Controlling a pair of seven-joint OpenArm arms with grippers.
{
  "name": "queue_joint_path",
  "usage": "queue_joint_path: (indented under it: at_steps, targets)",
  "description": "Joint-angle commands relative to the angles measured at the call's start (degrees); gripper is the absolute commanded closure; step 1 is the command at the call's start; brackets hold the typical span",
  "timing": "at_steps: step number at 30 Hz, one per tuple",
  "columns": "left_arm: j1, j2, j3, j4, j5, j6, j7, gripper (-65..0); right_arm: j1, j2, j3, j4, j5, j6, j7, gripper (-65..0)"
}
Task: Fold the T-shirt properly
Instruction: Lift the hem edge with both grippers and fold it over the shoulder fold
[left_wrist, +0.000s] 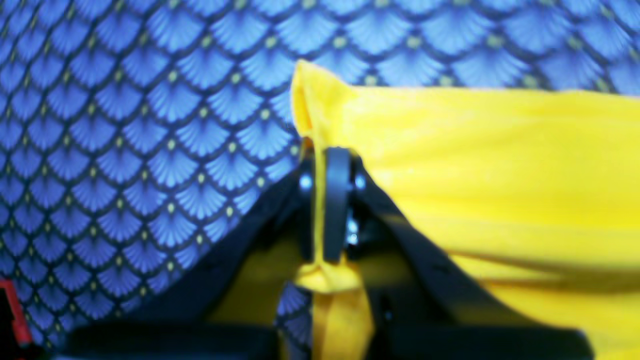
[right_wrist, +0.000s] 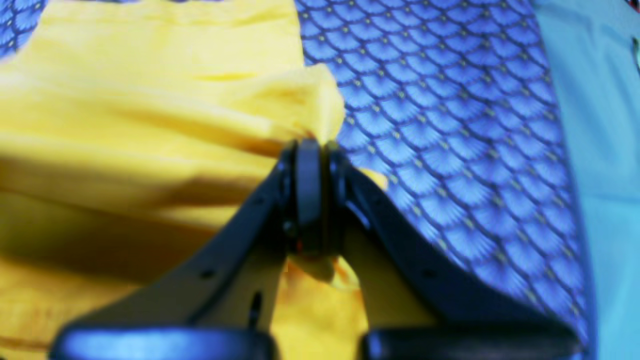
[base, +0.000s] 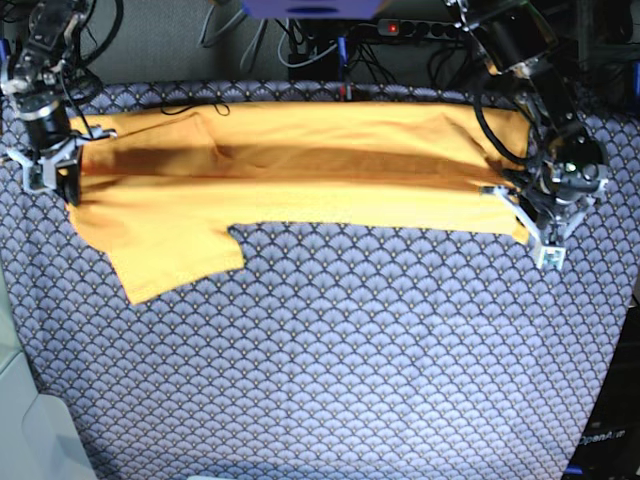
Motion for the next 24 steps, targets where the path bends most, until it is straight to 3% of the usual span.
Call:
queue_joint_path:
  at_steps: [1, 7, 18, 24]
  targets:
    - [-0.77, -0.63, -0.12, 1.21, 0.71, -0.19, 0.91, 0.0, 0.16, 0.2, 0.99, 1.19, 1.03, -0.69, 1.44, 0.0]
    - [0.64, -1.07, -0.21, 1.3, 1.06, -0.98, 3.99, 0.0, -2.39, -0.23, 1.87, 1.27, 1.12, -0.69, 1.71, 0.0]
    - [4.24, -1.15, -0.21, 1.3, 1.15, -1.07, 5.13, 0.0, -6.43, -3.58, 5.04, 0.83, 1.12, -0.69, 12.08, 0.0]
    - [4.51, -1.15, -0.12, 1.3, 1.15, -1.07, 8.3, 0.0, -7.14, -3.4, 5.04, -0.13, 1.12, -0.69, 12.7, 0.0]
